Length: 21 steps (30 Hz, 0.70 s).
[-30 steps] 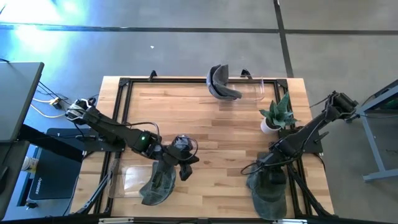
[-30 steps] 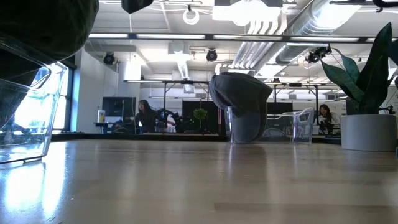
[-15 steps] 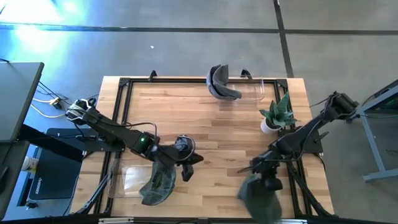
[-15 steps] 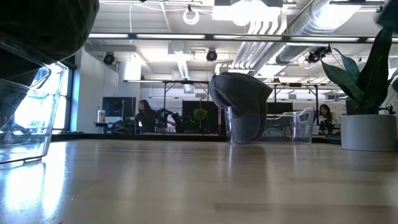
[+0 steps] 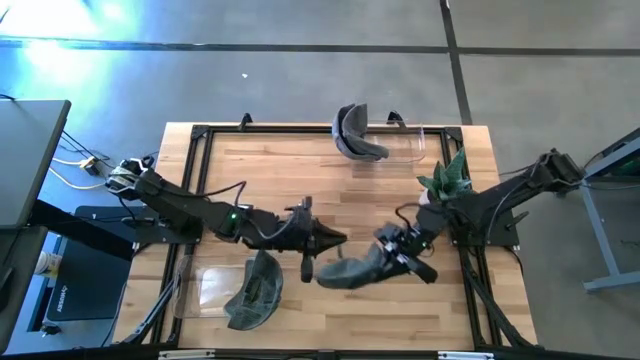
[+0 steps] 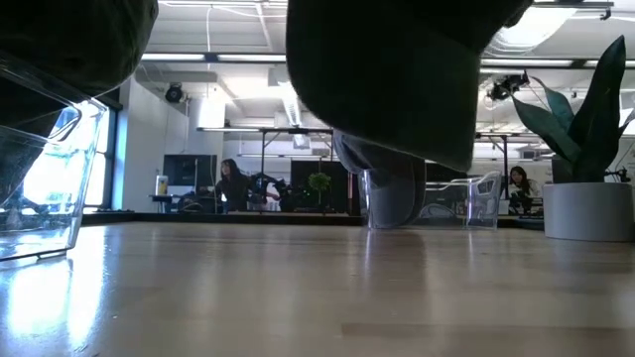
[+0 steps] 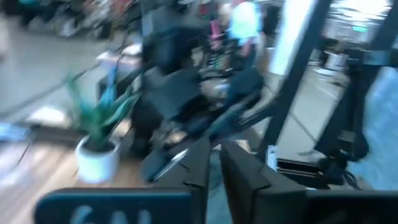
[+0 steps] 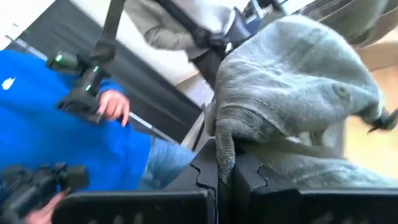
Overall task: Pick & Place hat
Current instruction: Put the black cap into the bottom transparent bin
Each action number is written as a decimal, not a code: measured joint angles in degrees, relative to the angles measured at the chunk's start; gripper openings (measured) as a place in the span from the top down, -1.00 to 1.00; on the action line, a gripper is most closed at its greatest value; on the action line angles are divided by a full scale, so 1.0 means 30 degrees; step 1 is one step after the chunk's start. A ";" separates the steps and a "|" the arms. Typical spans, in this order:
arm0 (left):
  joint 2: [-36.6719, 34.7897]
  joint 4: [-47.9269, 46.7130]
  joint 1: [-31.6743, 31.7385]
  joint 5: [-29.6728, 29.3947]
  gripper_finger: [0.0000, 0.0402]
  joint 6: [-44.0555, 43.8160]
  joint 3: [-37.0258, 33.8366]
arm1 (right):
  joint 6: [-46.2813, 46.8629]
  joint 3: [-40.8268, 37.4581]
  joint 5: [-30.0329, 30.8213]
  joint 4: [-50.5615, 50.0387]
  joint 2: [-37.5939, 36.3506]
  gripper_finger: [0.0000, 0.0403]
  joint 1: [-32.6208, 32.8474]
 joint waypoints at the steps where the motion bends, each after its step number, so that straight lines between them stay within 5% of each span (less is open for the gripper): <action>1: 0.0000 0.0379 0.0099 0.0571 0.77 0.0685 0.0000 | -0.0025 0.0000 -0.0090 0.0000 0.0000 0.98 -0.0343; 12: 0.1943 0.0153 0.1563 0.2085 -0.27 -0.0256 0.0007 | -0.0497 0.0000 -0.0461 -0.0026 0.0022 0.97 -0.2150; 17: 0.3438 0.0310 0.1531 0.2399 -0.39 -0.1162 0.0000 | -0.0428 -0.0015 -0.1370 -0.0063 0.0000 0.95 -0.2251; 21: 0.3771 0.0477 0.1401 0.5151 -0.34 -0.2612 0.0011 | -0.0390 -0.0015 -0.1688 -0.0041 -0.0011 0.98 -0.2237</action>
